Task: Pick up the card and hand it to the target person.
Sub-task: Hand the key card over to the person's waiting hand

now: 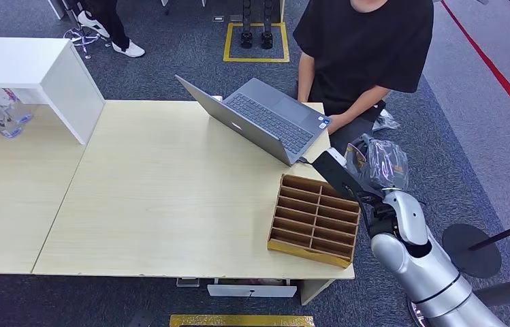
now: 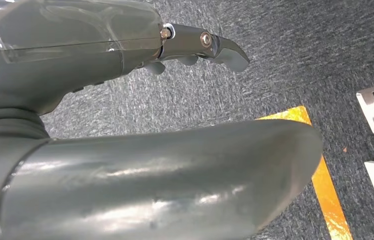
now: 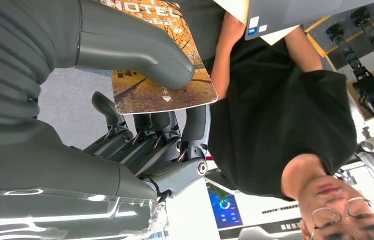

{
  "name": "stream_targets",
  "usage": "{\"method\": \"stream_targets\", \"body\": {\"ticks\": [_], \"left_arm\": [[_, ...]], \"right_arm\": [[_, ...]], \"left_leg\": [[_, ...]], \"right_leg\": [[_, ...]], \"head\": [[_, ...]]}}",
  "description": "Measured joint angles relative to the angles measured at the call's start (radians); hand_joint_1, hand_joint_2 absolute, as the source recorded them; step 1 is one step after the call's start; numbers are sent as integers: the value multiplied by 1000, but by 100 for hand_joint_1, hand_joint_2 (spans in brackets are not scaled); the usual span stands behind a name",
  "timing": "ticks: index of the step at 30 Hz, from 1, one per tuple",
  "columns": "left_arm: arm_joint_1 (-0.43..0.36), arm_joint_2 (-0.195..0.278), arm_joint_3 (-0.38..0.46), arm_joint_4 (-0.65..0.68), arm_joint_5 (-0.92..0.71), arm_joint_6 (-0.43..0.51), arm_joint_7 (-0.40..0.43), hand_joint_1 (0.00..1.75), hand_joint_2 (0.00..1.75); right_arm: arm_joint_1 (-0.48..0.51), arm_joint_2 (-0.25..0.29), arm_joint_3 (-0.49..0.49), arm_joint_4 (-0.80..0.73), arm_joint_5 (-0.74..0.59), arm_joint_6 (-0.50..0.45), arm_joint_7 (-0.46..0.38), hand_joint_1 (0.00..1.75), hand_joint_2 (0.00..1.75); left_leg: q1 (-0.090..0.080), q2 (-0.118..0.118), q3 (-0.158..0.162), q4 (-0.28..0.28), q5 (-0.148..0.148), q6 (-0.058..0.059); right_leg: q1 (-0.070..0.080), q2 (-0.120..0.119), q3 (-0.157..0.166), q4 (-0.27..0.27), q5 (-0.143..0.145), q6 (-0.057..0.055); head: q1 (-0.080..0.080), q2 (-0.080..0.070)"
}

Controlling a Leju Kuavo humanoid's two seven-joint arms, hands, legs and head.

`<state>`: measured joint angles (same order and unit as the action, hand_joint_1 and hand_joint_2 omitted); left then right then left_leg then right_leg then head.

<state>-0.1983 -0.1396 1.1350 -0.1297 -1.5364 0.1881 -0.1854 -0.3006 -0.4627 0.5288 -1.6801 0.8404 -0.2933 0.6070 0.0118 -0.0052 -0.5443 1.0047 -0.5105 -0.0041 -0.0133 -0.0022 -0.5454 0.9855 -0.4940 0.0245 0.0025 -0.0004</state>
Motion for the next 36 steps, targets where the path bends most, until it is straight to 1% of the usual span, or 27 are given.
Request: {"method": "stream_targets", "body": {"ticks": [3, 12, 21, 22, 24, 25, 26, 28, 36], "left_arm": [[-1, 0, -4, 0, 0, 0, 0, 0, 0], [-1, 0, -14, 0, 0, -1, 3, 0, 0], [-1, 0, -17, 0, 0, -1, 3, 0, 0], [-1, 0, -18, 0, 0, -1, 3, 0, 0], [-1, 0, -19, 0, 0, -1, 3, 0, 0], [-1, 0, -19, 0, 0, 0, 3, 0, 0], [-1, 0, -19, 0, 0, 0, 3, 0, 0], [-1, 0, -19, 0, 0, -1, 2, 0, 0], [-1, 0, -19, 0, 0, 0, 3, 0, 0]], "right_arm": [[-3, 0, 3, 9, -1, -1, 0, 140, 175], [-9, 2, 11, 43, -12, -10, 1, 143, 175], [-10, 2, 11, 60, -14, -14, 1, 139, 175], [-10, 2, 11, 62, -14, -14, 2, 134, 175], [-10, 2, 11, 65, -13, -14, 2, 103, 175], [-11, 2, 11, 66, -12, -13, 3, 69, 175], [-11, 2, 11, 67, -10, -13, 5, 38, 175], [-11, 2, 11, 69, -5, -11, 9, 0, 175], [-11, 0, 11, 81, 7, -5, 20, 0, 175]], "left_leg": [[0, 0, 0, 0, 0, 0], [0, 0, 0, 0, 0, 0], [0, 0, 0, 0, 0, 0], [0, 0, 0, 0, 0, 0], [0, 0, 0, 0, 0, 0], [0, 0, 0, 0, 0, 0], [0, 0, 0, 0, 0, 0], [0, 0, 0, 0, 0, 0], [0, 0, 0, 0, 0, 0]], "right_leg": [[0, 0, 0, 0, 0, 0], [0, 0, 0, 0, 0, 0], [0, 0, 0, 0, 0, 0], [0, 0, 0, 0, 0, 0], [0, 0, 0, 0, 0, 0], [0, 0, 0, 0, 0, 0], [0, 0, 0, 0, 0, 0], [0, 0, 0, 0, 0, 0], [0, 0, 0, 0, 0, 0]], "head": [[0, 0], [0, 0], [0, 0], [0, 0], [0, 0], [0, 0], [0, 0], [0, 0], [0, 0]]}}
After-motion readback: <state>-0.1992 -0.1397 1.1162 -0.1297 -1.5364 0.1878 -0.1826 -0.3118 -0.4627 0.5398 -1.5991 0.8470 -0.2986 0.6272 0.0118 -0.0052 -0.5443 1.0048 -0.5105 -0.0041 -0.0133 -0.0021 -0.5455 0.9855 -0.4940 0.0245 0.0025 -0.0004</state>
